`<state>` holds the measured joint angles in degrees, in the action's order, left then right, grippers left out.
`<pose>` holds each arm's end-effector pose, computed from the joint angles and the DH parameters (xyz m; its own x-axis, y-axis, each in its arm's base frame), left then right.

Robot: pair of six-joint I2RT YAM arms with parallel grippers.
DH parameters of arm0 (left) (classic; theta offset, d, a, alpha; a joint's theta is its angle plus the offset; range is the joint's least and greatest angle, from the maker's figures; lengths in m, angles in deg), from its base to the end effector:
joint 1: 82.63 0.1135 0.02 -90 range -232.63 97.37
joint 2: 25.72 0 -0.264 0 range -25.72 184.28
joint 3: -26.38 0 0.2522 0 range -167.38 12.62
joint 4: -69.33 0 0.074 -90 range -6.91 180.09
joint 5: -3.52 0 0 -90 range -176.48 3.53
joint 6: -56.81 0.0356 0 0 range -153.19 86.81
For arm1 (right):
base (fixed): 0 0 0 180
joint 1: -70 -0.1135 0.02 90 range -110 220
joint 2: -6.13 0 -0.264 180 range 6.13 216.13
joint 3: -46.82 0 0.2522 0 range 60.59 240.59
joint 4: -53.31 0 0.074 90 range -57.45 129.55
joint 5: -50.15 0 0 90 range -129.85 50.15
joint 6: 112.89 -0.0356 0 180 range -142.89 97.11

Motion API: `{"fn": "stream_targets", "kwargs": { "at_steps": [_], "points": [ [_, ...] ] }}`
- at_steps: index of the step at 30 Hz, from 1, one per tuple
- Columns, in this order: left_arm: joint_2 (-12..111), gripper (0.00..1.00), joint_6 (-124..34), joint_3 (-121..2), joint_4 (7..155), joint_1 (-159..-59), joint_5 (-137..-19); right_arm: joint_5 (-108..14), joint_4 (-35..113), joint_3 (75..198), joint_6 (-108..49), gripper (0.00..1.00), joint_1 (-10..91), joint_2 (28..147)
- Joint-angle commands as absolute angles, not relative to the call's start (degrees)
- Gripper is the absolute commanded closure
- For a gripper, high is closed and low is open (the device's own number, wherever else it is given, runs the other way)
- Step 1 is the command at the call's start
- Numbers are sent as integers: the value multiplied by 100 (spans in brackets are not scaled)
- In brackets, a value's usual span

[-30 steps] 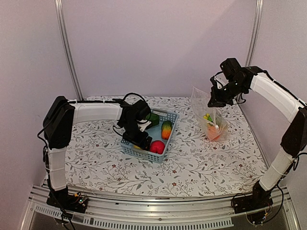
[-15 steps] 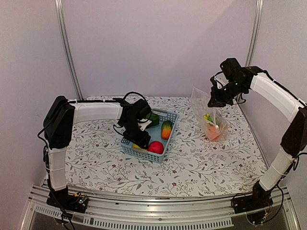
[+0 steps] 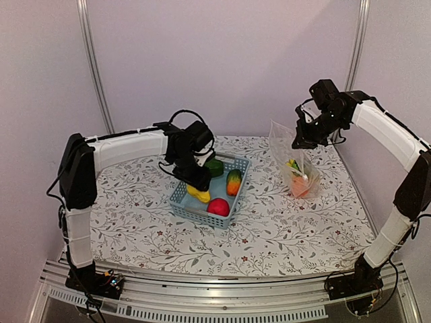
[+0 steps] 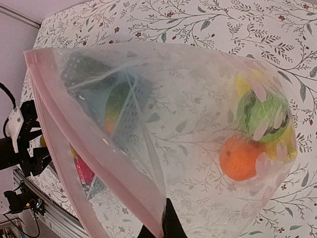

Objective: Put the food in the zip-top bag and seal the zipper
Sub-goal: Pick up the fake fruit from the bin, then place the fake fruit in the zipper food storage bag.

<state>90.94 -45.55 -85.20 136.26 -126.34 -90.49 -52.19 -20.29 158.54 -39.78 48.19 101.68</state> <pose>0.3078 -0.2908 0.2229 -0.8158 0.4844 -0.3159 0.5109 0.8596 -0.0011 0.3187 0.1357 0.3548 -0.8851 -0.0485 -0.4628 -0.2222 0.9179 0.3287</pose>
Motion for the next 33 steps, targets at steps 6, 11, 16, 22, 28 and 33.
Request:
{"fn": "stream_targets", "kwargs": {
  "at_steps": [6, 11, 16, 22, 28, 33],
  "points": [
    [8800, 37, -5178, -10654, 13231, -12726, -8988, -5212, -2356, 16460, -3937, 100, 4556, 10483],
    [8893, 39, -5269, -11271, 12910, -12726, -8719, -5224, -2404, 16722, -3948, 100, 4360, 10668],
    [8872, 43, -5235, -11359, 12241, -12807, -8410, -5300, -2362, 16802, -4019, 100, 4192, 10762],
    [9136, 45, -5278, -11516, 11594, -12938, -7450, -5372, -2322, 16851, -4104, 100, 4076, 10812],
    [9449, 46, -5346, -11515, 11298, -13098, -6806, -5406, -2288, 16852, -4148, 100, 4028, 10828],
    [9570, 47, -5369, -11422, 11287, -13198, -6756, -5466, -2279, 16870, -4200, 100, 4029, 10766]
  ]
}}
